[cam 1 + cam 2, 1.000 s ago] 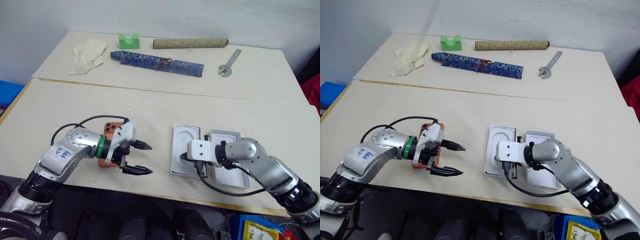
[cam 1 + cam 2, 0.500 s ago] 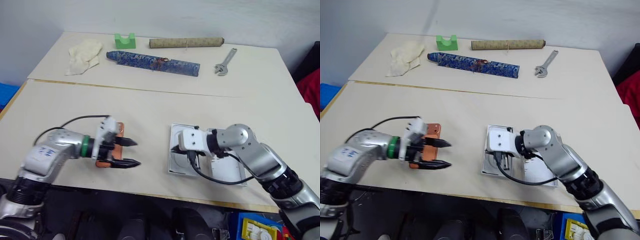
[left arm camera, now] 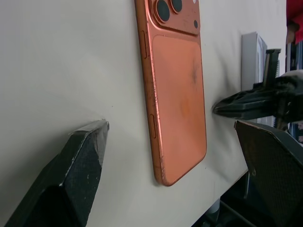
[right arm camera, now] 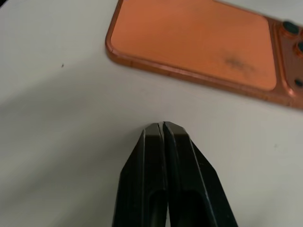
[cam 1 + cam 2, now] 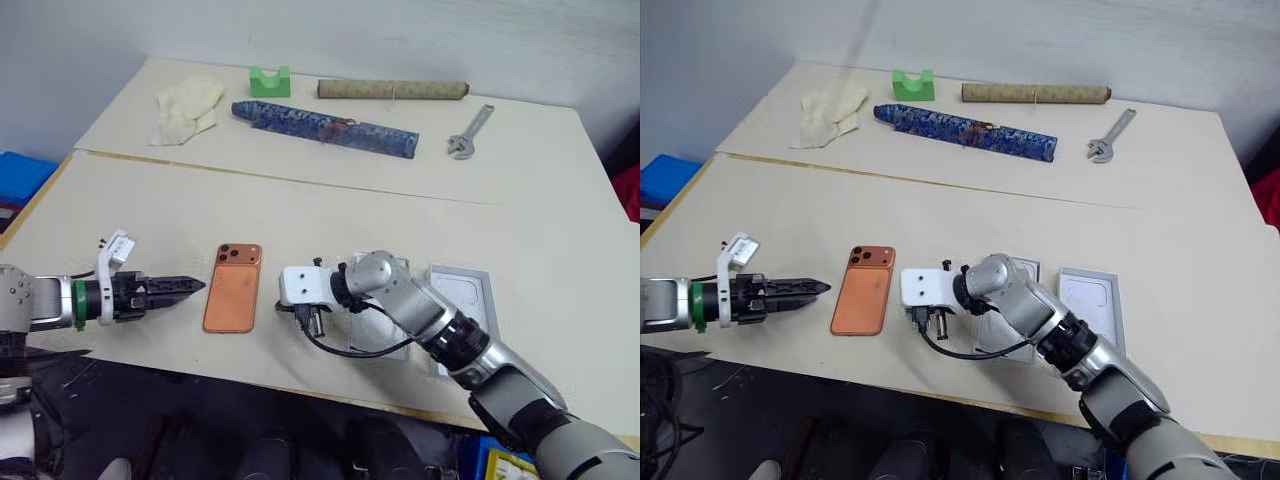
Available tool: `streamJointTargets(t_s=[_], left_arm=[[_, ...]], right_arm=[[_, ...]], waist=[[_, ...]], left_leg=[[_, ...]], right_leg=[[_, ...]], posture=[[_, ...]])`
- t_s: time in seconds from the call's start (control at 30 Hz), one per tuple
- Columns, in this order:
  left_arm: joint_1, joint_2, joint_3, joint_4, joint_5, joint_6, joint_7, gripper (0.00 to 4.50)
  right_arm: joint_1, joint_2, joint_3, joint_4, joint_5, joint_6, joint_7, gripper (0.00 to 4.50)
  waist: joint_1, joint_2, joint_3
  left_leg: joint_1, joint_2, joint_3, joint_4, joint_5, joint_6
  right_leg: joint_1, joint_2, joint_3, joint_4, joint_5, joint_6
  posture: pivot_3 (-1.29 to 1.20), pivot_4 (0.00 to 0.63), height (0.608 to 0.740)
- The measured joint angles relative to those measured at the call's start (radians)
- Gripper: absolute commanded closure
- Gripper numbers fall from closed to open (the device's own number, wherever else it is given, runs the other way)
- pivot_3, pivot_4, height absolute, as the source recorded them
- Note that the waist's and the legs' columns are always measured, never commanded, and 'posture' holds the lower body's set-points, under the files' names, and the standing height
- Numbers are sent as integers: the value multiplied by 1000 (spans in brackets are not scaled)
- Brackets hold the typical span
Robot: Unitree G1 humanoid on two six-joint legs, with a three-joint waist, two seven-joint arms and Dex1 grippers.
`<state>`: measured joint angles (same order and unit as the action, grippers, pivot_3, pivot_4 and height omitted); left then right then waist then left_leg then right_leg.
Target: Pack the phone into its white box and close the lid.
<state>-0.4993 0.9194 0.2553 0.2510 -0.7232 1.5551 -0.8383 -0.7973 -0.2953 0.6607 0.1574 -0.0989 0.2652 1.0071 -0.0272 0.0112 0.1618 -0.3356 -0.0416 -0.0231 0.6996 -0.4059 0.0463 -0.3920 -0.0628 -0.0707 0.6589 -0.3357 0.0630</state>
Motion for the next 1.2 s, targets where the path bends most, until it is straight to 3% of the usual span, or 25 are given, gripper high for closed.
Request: streamJointTargets(t_s=[0.13,0.23,0.37,0.63,0.73,0.9,1.1,1.13,1.2], left_arm=[[-20,-83,-3,-50,21,17,66,0],[-31,-140,-41,-77,41,5,96,0],[-57,-223,-61,-75,59,-3,118,0],[-76,-326,-20,0,-25,9,113,0],[-76,-327,-6,19,-35,15,123,607],[-73,-298,-1,73,-55,39,113,2183],[-55,-262,-33,49,-133,56,108,4148],[-54,-263,-39,28,-172,58,117,4400],[-59,-279,-49,16,-213,57,134,4388]], right_arm=[[-25,40,0,86,-44,-66,-16,4415],[-31,78,-4,133,-60,-67,-21,4415],[-30,110,-21,171,-65,-46,-26,4415],[-14,129,-52,165,-60,-15,-19,4415],[-9,117,-56,154,-60,-10,-16,4500],[54,67,-90,55,-43,-1,-11,4500],[166,-45,-264,-199,82,159,6,4500],[195,-65,-322,-299,136,217,11,4500],[228,-100,-378,-400,196,284,17,4500]], waist=[[1,8,-6],[1,17,-11],[2,29,-20],[0,28,-20],[-1,27,-20],[-2,21,-18],[-3,12,-16],[-1,11,-16],[1,11,-16]], left_leg=[[4,-2,-9,1,0,-1],[15,-3,-14,-3,1,-2],[20,-5,-24,-5,1,-3],[18,-10,-37,-8,2,-4],[18,-15,-48,-9,2,-4],[14,-26,-68,-11,2,-4],[0,-45,-104,-5,2,-4],[-1,-50,-112,-5,2,-4],[-1,-54,-119,-5,2,-4]], right_leg=[[4,0,0,-2,0,0],[18,1,3,-6,0,0],[19,3,11,-5,0,0],[16,4,16,-2,0,0],[16,4,17,-2,0,0],[12,4,19,-2,0,0],[-14,1,22,5,0,1],[-17,0,24,5,0,1],[-18,0,26,5,1,1]], posture=[[0,150,740],[0,150,740],[0,150,740],[0,150,740],[0,150,740],[0,150,740],[0,150,740],[0,150,740],[0,150,740]])
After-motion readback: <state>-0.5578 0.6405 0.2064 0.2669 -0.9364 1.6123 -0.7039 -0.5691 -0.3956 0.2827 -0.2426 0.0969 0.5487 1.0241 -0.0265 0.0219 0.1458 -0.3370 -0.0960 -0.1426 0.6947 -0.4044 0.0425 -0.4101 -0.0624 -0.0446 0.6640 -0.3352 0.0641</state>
